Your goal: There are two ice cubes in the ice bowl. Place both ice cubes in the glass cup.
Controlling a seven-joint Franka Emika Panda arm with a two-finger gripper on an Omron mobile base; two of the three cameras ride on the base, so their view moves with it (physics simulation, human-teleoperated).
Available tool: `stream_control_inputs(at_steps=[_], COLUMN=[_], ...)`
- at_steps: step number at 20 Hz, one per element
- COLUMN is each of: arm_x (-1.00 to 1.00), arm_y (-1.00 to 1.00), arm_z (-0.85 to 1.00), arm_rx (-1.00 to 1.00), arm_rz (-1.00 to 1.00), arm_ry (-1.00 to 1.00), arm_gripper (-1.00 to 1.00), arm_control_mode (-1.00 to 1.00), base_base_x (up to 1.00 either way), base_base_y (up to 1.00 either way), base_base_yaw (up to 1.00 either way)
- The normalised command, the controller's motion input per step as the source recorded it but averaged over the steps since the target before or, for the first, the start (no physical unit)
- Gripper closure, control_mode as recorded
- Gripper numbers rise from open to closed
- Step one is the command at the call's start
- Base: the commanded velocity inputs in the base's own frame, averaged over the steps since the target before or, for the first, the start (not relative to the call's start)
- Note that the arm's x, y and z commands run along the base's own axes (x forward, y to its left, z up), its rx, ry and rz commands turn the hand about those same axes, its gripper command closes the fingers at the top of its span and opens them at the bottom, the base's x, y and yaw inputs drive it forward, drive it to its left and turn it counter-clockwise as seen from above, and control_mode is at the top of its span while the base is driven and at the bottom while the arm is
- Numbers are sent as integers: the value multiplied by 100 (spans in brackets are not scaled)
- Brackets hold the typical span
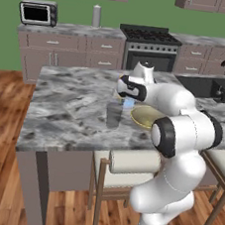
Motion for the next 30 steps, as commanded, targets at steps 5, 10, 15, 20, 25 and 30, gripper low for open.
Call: stream_control_inputs(at_steps=[5,10,15,20,25,30], arm_x=[31,11,26,15,3,10], arm_y=[68,16,0,0,0,0], arm_z=[8,21,0,-25,-28,-2], arm_rx=[0,0,0,-7,-10,0], arm_rz=[0,0,0,0,0,0], arm_ry=[23,9,0,0,1,2], arm_gripper=[100,100,100,100,100,100], arm_control_mode=[-100,-100,-100,-100,-100,-100], base_base_x=[0,0,0,0,0,0], base_base_y=[0,0,0,0,0,0], base_base_yaw=[0,0,0,0,0,0])
